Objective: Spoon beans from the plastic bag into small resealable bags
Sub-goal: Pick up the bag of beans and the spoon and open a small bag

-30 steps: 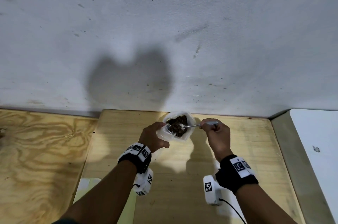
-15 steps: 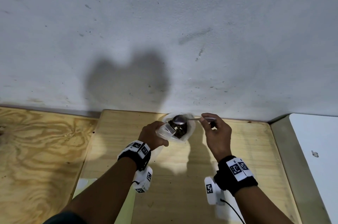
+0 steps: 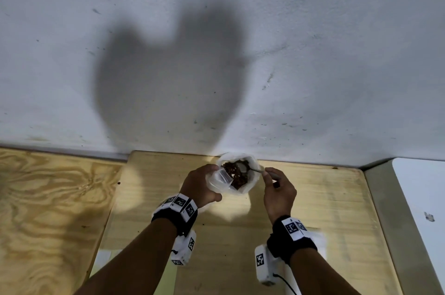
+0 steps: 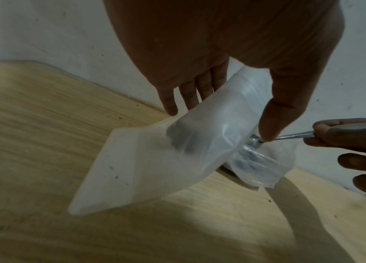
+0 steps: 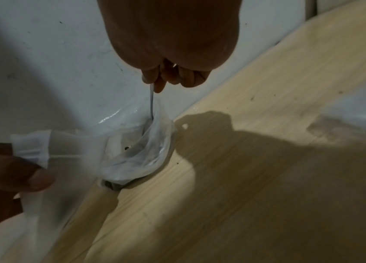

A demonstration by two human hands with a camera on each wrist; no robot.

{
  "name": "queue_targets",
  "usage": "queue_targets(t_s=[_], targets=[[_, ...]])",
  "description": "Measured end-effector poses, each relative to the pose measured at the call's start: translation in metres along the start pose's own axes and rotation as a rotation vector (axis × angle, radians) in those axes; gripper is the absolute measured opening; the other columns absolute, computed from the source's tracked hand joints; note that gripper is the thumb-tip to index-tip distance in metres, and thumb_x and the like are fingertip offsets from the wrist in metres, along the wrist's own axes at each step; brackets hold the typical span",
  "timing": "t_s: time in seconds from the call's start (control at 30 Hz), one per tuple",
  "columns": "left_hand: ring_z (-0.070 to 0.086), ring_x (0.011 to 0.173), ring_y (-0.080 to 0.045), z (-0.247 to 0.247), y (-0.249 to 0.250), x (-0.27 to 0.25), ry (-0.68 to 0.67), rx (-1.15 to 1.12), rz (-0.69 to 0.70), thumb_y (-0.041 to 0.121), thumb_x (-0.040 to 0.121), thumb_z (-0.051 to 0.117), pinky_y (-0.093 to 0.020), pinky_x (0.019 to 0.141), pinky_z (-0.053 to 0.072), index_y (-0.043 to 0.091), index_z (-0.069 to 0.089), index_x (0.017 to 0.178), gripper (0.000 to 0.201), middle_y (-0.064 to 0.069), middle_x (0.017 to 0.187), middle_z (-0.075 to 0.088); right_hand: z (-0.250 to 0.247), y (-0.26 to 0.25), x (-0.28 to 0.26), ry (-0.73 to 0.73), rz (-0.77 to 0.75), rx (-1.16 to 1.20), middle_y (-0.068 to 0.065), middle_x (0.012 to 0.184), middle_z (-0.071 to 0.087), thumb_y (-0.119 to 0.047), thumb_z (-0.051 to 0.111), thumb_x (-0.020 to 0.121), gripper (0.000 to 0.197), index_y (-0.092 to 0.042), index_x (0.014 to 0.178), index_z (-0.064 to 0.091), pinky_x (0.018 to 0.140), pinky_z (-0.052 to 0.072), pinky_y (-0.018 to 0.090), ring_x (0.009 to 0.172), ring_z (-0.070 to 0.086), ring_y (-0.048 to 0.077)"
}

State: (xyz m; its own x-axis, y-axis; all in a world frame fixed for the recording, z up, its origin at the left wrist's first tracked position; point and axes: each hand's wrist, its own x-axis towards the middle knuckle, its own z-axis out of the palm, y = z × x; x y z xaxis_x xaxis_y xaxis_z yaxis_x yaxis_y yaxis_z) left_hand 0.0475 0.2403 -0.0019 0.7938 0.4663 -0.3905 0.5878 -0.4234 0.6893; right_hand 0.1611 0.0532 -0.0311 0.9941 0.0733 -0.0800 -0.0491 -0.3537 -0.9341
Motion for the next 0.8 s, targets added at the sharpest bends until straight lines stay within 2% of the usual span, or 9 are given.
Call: queue_targets(t_s=[0.07,0.13,0.2,0.33,0.47,0.63,0.73,0.8], targets=[[0.054,0.093,-0.007,0.0,0.0,0.002,-0.005,0.008,0.011,0.019,0.052,0.088,-0.015,0.077,0.04,0.03,0.057,0.126,0.081,0.008,0.12,0.064,0.008,0.005,-0.002,-0.006,0.017,0.027,-0.003,0.087,0.075,-0.008,0.073,0.087,0.011,-0.02,0.086,0.075,0.071,0.05,0.015,0.08,0.068,0.005],[0.053,0.093,-0.006,0.0,-0.001,0.003,-0.011,0.022,0.018,0.022,0.053,0.087,-0.016,0.076,0.039,0.031,0.056,0.127,0.081,0.01,0.121,0.063,0.016,0.008,-0.004,-0.023,0.055,0.023,-0.005,0.086,0.075,-0.007,0.074,0.086,0.01,-0.017,0.086,0.075,0.077,0.054,0.024,0.081,0.069,0.009],[0.054,0.095,-0.005,0.001,-0.002,0.004,-0.016,0.024,0.022,0.023,0.053,0.087,-0.016,0.077,0.04,0.031,0.056,0.128,0.082,0.011,0.121,0.063,0.022,0.009,-0.007,-0.046,0.095,0.011,-0.009,0.083,0.074,-0.008,0.074,0.086,0.011,-0.018,0.088,0.076,0.078,0.054,0.029,0.082,0.069,0.01],[0.058,0.098,-0.009,0.002,-0.002,0.003,-0.012,0.025,0.032,0.022,0.053,0.087,-0.018,0.078,0.043,0.031,0.056,0.127,0.081,0.011,0.12,0.064,0.032,0.008,-0.015,-0.089,0.141,0.024,-0.005,0.082,0.075,-0.01,0.075,0.084,0.013,-0.023,0.083,0.076,0.079,0.054,0.031,0.083,0.071,0.014],[0.06,0.105,-0.013,0.002,-0.001,0.002,-0.014,0.034,0.039,0.021,0.054,0.087,-0.02,0.082,0.045,0.029,0.055,0.128,0.081,0.01,0.121,0.063,0.034,0.007,-0.016,-0.07,0.265,0.074,0.001,0.084,0.076,-0.011,0.077,0.082,0.01,-0.021,0.082,0.077,0.081,0.056,0.034,0.086,0.071,0.02],[0.06,0.109,-0.016,-0.001,-0.001,0.0,-0.024,0.033,0.035,0.02,0.055,0.087,-0.025,0.087,0.049,0.029,0.055,0.13,0.082,0.009,0.124,0.063,0.021,-0.003,-0.01,0.001,0.332,0.144,0.002,0.083,0.076,-0.005,0.076,0.081,0.016,-0.021,0.077,0.076,0.078,0.053,0.026,0.084,0.07,0.017],[0.06,0.11,-0.016,-0.002,-0.002,0.0,-0.028,0.03,0.034,0.021,0.053,0.088,-0.028,0.09,0.05,0.028,0.055,0.13,0.084,0.008,0.125,0.062,0.011,-0.003,-0.006,0.032,0.376,0.202,0.005,0.088,0.077,-0.003,0.076,0.079,0.011,-0.014,0.08,0.078,0.086,0.054,0.031,0.086,0.071,0.018],[0.059,0.109,-0.015,-0.003,-0.001,0.0,-0.028,0.029,0.036,0.02,0.053,0.088,-0.026,0.088,0.049,0.029,0.055,0.13,0.083,0.008,0.125,0.062,0.003,-0.003,-0.004,0.034,0.402,0.228,0.005,0.088,0.077,-0.003,0.076,0.079,0.01,-0.013,0.079,0.078,0.084,0.055,0.033,0.082,0.07,0.018]])
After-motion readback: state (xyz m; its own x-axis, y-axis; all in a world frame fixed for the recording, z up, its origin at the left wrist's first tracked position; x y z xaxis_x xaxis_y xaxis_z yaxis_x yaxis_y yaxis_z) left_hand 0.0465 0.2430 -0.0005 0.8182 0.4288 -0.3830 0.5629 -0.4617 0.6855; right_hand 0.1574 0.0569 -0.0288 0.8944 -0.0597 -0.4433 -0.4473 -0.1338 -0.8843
